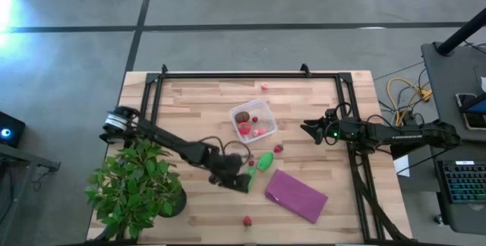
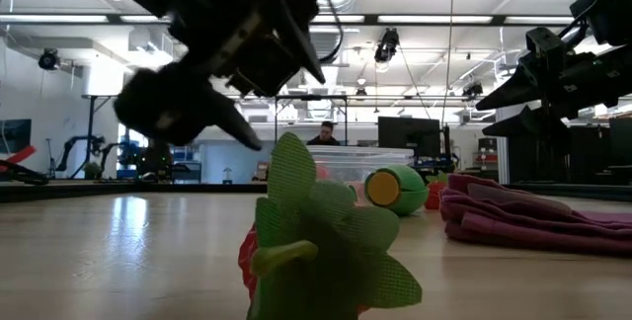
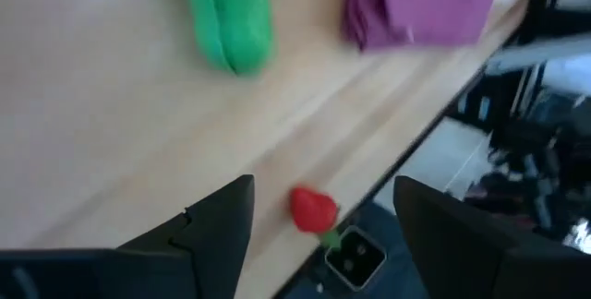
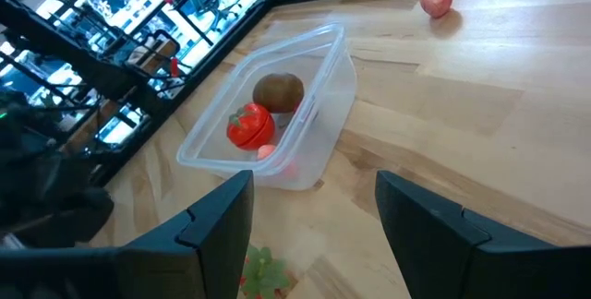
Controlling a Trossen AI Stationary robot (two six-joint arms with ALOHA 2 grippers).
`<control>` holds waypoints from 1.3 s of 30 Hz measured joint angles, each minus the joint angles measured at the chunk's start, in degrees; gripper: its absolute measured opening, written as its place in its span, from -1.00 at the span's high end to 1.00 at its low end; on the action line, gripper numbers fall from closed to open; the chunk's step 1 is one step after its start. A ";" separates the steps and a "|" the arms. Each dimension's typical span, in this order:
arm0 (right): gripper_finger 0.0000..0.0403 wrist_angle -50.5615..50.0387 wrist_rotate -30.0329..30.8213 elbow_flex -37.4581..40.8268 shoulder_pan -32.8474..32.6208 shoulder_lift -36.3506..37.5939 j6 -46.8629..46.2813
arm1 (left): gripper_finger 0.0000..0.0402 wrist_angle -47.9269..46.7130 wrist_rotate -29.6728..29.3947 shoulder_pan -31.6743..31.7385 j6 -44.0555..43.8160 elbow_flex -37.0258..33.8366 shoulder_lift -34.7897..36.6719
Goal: Pick and placing Produce into tupperware
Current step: Put the bottom red strawberry into the transparent bin
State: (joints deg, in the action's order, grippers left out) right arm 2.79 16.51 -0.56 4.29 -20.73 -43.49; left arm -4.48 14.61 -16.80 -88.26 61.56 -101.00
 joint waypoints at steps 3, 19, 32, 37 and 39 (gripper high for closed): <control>-0.09 0.02 0.00 0.01 0.00 0.00 0.00 | -0.13 -2.70 -0.01 -2.78 -1.80 2.21 -1.92; -0.09 0.02 0.01 -0.02 -0.02 0.00 -0.02 | -0.02 -2.20 1.86 -9.94 -5.65 12.21 -12.64; -0.09 0.02 0.00 -0.02 -0.02 0.00 -0.02 | -0.02 -4.63 1.44 -10.55 -0.81 11.15 -12.51; -0.09 0.00 0.00 0.01 -0.02 0.01 -0.01 | -0.02 -6.04 1.46 -10.29 -1.38 10.62 -12.50; -0.09 0.02 0.02 0.01 -0.02 0.00 0.00 | -0.02 -6.00 1.57 -10.29 -2.61 10.60 -12.51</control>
State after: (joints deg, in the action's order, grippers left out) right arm 2.81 16.53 -0.56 4.27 -20.73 -43.48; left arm -10.48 16.18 -27.09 -90.87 72.16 -113.51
